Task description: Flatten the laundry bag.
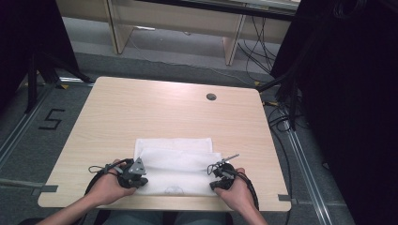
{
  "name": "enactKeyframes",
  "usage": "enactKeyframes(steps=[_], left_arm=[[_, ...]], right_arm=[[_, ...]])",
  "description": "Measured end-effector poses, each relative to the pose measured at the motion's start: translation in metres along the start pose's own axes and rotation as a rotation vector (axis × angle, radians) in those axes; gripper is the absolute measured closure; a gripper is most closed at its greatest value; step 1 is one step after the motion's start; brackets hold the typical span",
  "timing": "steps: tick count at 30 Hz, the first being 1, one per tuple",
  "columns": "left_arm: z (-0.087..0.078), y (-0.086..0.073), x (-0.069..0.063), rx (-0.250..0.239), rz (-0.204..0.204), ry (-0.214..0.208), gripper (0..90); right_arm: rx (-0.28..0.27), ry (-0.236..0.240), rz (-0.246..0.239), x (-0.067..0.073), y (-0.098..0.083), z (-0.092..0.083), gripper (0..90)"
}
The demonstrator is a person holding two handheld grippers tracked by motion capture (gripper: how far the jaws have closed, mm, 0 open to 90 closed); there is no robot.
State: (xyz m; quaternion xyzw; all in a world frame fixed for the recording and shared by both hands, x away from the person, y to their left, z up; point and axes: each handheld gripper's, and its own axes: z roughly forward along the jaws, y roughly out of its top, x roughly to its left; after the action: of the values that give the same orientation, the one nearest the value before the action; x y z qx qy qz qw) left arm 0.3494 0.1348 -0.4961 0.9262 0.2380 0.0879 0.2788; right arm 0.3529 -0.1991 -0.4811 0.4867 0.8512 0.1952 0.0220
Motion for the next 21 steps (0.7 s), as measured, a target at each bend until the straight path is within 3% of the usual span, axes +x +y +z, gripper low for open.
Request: enactKeyframes(steps=[10,12,13,14,17,20,21], left_arm=[[0.010,0.008,0.024,-0.042,-0.063,0.037,89.4],[0.011,0.009,0.028,-0.045,-0.052,0.046,89.4],[0.012,0.010,0.030,-0.046,-0.059,0.049,89.4],[0.012,0.010,0.032,-0.051,-0.066,0.053,89.4],[0.014,0.011,0.037,-0.058,-0.066,0.063,89.3],[0.015,0.012,0.041,-0.062,-0.077,0.059,89.2],[0.015,0.012,0.042,-0.060,-0.074,0.067,89.1]], right_arm=[[-0.043,-0.046,-0.015,-0.009,0.020,0.007,90.0],[-0.058,-0.066,-0.039,-0.009,0.023,0.009,90.0],[-0.055,-0.072,-0.031,-0.007,0.024,0.009,90.0],[-0.068,-0.079,-0.055,-0.009,0.026,0.010,90.0],[-0.073,-0.102,-0.052,-0.008,0.030,0.012,90.0],[-0.087,-0.124,-0.079,-0.009,0.035,0.014,89.7],[-0.082,-0.125,-0.066,-0.008,0.035,0.015,89.6]])
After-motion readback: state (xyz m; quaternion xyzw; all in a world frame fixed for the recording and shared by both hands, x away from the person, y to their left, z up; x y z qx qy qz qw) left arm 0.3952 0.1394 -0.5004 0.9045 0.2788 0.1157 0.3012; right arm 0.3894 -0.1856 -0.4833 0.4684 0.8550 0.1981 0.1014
